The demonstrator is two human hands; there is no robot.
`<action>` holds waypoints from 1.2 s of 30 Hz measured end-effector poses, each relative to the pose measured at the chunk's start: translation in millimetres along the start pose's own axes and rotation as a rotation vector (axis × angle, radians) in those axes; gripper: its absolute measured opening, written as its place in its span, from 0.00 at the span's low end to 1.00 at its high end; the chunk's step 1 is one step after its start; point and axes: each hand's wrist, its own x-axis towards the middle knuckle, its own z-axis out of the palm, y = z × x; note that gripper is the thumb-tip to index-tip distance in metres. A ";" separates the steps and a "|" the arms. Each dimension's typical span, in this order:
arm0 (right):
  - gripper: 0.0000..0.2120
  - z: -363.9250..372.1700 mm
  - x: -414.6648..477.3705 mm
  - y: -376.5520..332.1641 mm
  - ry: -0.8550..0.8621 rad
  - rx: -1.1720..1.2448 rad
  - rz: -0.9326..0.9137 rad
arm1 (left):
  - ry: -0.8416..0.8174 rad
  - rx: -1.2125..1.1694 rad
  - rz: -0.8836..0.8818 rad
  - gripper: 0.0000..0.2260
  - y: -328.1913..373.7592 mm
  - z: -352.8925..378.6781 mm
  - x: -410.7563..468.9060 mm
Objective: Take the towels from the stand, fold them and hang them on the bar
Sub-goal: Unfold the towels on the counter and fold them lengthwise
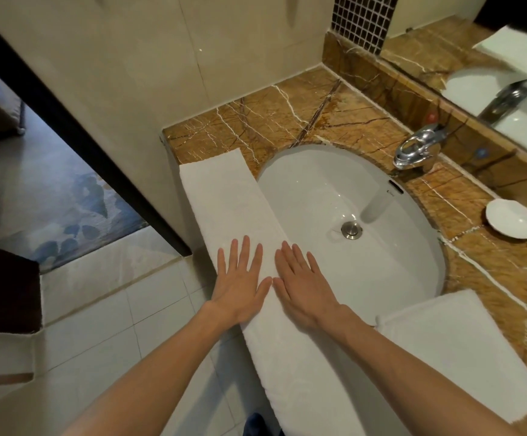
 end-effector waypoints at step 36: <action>0.16 -13.6 -253.5 123.3 0.732 0.988 1.355 | -0.291 -0.568 0.520 0.10 258.5 -38.0 35.1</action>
